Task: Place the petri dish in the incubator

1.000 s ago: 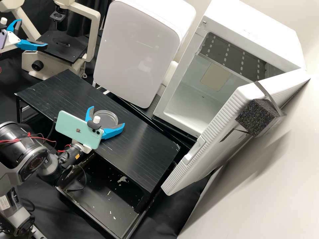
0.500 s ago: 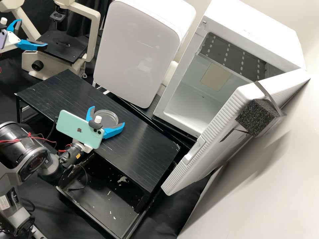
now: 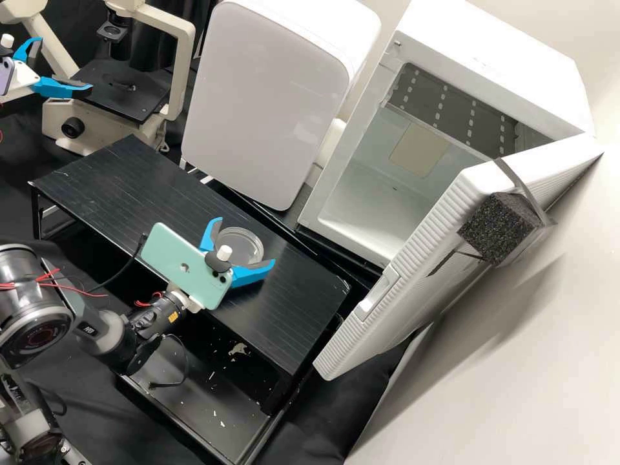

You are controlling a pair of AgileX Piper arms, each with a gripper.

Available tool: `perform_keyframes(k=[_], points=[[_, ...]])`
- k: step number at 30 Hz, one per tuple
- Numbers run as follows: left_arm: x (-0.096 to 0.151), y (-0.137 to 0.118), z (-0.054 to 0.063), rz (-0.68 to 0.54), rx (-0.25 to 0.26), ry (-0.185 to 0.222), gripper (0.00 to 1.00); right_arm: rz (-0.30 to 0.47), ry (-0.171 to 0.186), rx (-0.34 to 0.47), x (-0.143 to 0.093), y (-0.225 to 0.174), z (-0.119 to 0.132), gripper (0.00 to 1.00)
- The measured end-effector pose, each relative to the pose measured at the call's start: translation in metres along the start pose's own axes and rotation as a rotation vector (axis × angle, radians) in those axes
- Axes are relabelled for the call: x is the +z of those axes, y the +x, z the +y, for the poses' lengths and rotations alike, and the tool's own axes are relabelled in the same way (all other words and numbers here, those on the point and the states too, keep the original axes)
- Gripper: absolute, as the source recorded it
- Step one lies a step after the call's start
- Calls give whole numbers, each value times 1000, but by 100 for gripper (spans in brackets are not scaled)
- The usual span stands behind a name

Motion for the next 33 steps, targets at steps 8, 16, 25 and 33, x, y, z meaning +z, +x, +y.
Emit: perform_keyframes(k=[8,16,25,33], points=[[0,0,0,0,0,0,100,-22,-25,148,17,25,44,0],[0,0,0,0,0,0,100,-12,-35,291,28,71,85,0],[0,0,0,0,0,0,100,-61,-28,329,35,131,109,0],[0,0,0,0,0,0,100,-95,-55,282,40,182,112,0]])
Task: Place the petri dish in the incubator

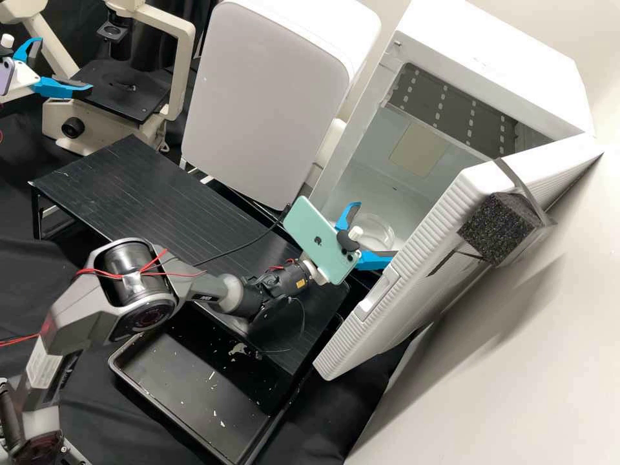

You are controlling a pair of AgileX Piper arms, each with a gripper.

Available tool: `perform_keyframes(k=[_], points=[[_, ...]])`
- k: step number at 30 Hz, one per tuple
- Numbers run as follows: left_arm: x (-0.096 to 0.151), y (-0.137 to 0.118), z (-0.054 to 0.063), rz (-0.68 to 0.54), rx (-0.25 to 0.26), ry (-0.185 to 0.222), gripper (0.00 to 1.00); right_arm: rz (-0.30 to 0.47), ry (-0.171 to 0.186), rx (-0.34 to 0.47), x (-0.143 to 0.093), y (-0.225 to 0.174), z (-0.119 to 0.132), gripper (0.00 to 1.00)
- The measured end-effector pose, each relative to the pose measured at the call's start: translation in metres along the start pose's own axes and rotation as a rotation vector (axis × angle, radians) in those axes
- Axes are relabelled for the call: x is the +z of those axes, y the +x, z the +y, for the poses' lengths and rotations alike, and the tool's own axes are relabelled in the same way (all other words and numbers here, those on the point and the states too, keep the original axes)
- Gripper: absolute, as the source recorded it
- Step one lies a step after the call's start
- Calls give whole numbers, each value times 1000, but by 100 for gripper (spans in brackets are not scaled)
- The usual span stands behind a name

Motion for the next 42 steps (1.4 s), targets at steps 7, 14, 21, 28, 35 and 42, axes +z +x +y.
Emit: perform_keyframes(k=[7,14,21,28,35,42], points=[[0,0,0,0,0,0,100,-17,0,-19,-3,27,-12,0],[0,0,0,0,0,0,100,-53,-12,-75,2,39,-28,0],[0,0,0,0,0,0,100,-51,-15,-78,4,42,-32,0],[0,0,0,0,0,0,100,-60,-29,-77,7,43,-34,100],[0,0,0,0,0,0,100,-64,-45,-73,8,43,-33,100],[0,0,0,0,0,0,100,-64,-44,-72,8,43,-33,100]])
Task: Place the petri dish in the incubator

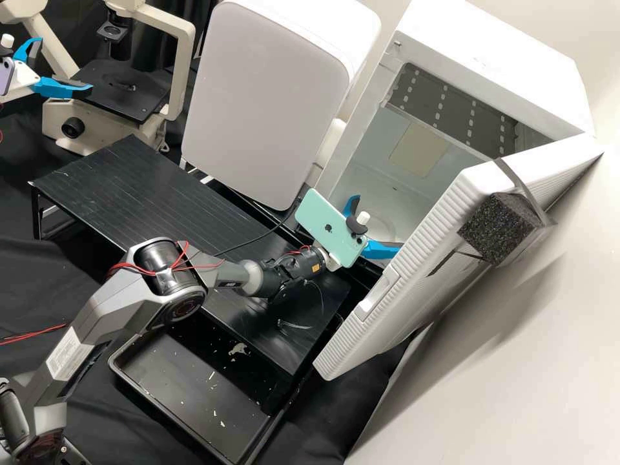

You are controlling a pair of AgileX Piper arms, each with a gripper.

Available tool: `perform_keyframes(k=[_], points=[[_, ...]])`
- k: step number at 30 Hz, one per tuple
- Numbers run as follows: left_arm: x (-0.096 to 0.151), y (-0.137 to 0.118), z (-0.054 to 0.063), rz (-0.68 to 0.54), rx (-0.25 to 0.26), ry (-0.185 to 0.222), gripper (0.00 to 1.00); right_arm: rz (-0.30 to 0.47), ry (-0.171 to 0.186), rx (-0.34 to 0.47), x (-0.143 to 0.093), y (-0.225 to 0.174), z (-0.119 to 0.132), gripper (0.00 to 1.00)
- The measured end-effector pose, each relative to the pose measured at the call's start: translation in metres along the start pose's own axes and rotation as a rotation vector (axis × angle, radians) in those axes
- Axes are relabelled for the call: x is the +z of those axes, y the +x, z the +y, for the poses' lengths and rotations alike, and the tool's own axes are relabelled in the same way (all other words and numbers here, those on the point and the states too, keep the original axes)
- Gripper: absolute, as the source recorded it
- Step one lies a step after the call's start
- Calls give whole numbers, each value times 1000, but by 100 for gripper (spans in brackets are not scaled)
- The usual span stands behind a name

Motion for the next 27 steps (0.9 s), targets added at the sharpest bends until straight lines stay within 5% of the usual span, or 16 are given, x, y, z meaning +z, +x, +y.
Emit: perform_keyframes(k=[5,14,27], points=[[0,0,0,0,0,0,100,16,17,-19,0,-8,1,100],[0,0,0,0,0,0,100,90,-4,-42,6,-39,17,100],[0,0,0,0,0,0,100,157,101,52,26,-119,35,100]])
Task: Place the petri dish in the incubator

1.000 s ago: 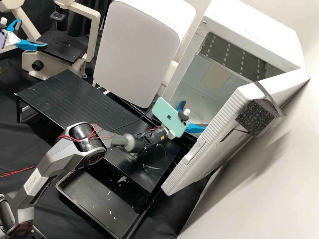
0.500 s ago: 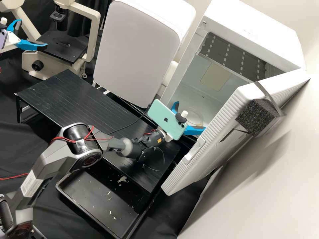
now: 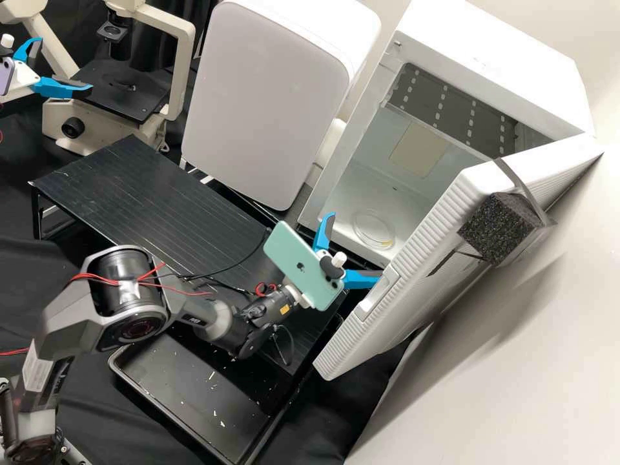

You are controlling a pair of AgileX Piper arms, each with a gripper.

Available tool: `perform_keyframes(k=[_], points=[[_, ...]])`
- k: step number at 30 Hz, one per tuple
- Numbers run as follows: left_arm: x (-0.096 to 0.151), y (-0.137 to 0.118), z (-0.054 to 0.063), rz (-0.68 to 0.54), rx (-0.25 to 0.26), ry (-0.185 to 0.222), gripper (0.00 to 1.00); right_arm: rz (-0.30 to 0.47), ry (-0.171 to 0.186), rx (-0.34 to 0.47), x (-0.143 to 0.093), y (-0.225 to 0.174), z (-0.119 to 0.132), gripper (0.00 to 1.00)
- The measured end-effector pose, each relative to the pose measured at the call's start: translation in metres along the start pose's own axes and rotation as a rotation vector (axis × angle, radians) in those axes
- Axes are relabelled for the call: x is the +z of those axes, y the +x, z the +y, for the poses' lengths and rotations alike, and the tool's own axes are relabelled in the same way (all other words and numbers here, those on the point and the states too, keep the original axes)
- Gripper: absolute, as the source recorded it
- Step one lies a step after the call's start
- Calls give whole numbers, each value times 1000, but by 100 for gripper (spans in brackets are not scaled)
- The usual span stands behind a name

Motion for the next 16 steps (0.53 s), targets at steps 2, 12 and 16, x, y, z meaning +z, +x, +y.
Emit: perform_keyframes(k=[2,12,16], points=[[0,0,0,0,0,0,100,-26,26,-7,-4,-26,-2,100],[0,0,0,0,0,0,100,-89,111,-26,-43,-131,-21,100],[0,0,0,0,0,0,100,-72,138,-46,-56,-160,-29,100]])
